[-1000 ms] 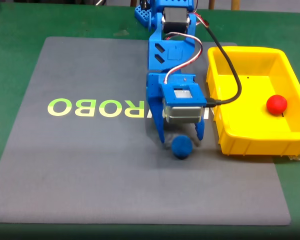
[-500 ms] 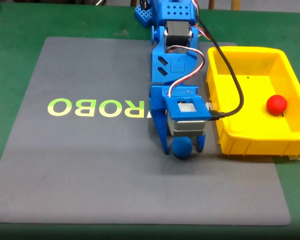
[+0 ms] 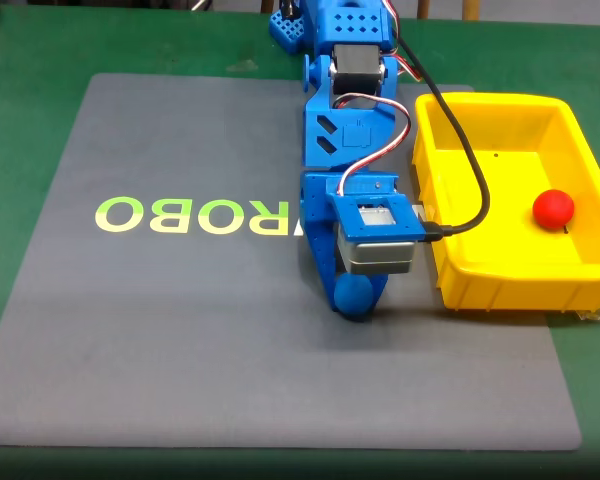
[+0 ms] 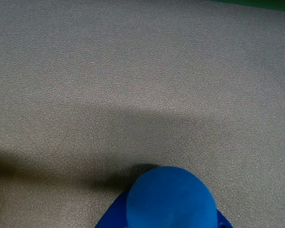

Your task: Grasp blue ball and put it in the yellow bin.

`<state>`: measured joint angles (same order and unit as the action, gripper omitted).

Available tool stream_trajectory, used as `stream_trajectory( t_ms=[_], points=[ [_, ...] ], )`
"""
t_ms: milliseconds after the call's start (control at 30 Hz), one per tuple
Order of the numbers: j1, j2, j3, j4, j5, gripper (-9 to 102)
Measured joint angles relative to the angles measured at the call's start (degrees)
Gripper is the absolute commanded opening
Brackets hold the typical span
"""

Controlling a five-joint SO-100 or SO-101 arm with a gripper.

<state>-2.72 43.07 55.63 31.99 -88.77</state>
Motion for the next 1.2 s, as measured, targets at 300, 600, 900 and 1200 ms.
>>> stream_trajectory(
  t_ms=[300, 600, 900, 1200],
  points=[
    [0.0, 1.3, 0.0, 1.5, 0.3, 0],
    [-1.2, 24.2, 3.4, 7.6, 1.2, 1],
    [-9.9, 45.4, 14.8, 9.4, 1.3, 2],
    [-20.3, 51.2, 22.0, 10.1, 2.5, 2]
  ],
)
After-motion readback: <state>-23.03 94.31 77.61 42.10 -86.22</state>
